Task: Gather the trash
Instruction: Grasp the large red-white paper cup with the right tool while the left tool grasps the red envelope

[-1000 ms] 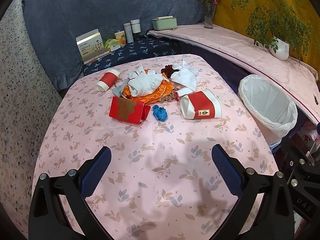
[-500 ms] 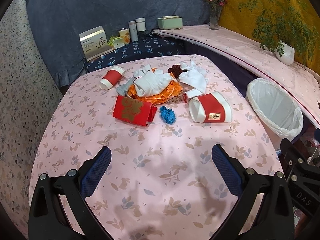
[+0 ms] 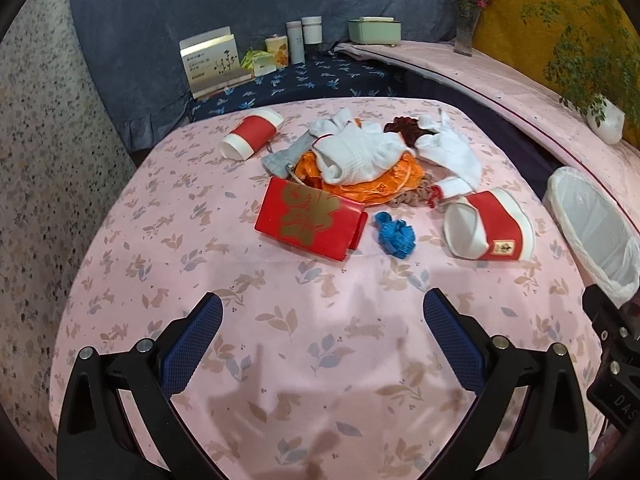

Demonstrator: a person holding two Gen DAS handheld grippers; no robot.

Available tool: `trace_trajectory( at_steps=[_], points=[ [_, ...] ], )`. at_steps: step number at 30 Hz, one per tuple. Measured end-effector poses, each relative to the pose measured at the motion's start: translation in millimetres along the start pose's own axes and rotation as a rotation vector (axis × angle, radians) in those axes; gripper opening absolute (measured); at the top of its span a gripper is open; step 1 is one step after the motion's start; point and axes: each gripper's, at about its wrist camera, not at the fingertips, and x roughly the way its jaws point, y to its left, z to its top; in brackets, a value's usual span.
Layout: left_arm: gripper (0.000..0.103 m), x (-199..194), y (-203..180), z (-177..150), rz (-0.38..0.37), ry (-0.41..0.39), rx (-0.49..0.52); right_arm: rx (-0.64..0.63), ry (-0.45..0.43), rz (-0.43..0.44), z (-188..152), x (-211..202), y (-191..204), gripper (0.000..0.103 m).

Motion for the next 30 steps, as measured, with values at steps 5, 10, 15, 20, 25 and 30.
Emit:
trace_trajectory(
  at_steps=[5, 10, 15, 20, 25, 30],
  points=[
    [0.096, 17.0, 15.8, 8.5, -0.001, -0.007, -0.075, -0.011, 0.006, 0.033, 7.9, 19.4, 14.1, 0.096],
    [0.096, 35.8, 19.9, 23.4, -0.017, 0.027, -0.081, -0.015, 0.028, 0.062, 16.4, 43.3, 25.9, 0.096],
    [0.096, 55.4, 27.9, 40.1, -0.016, 0.053, -0.136, -0.012, 0.05, 0.087, 24.2, 65.9, 37.8, 0.096],
    [0.096, 74.5, 38.6, 53.2, -0.039, 0.086, -0.223, -0.011, 0.057, 0.094, 31.3, 82.8, 46.8, 0.096],
    [0.096, 88.0, 38.0, 62.2, -0.077, 0.103, -0.264, -0.005, 0.077, 0.102, 36.3, 99.2, 52.8, 0.096],
    [0.096, 110.8, 31.9, 63.9, -0.046, 0.163, -0.256, -0.003, 0.096, 0.102, 36.8, 111.6, 56.4, 0.096]
  ],
)
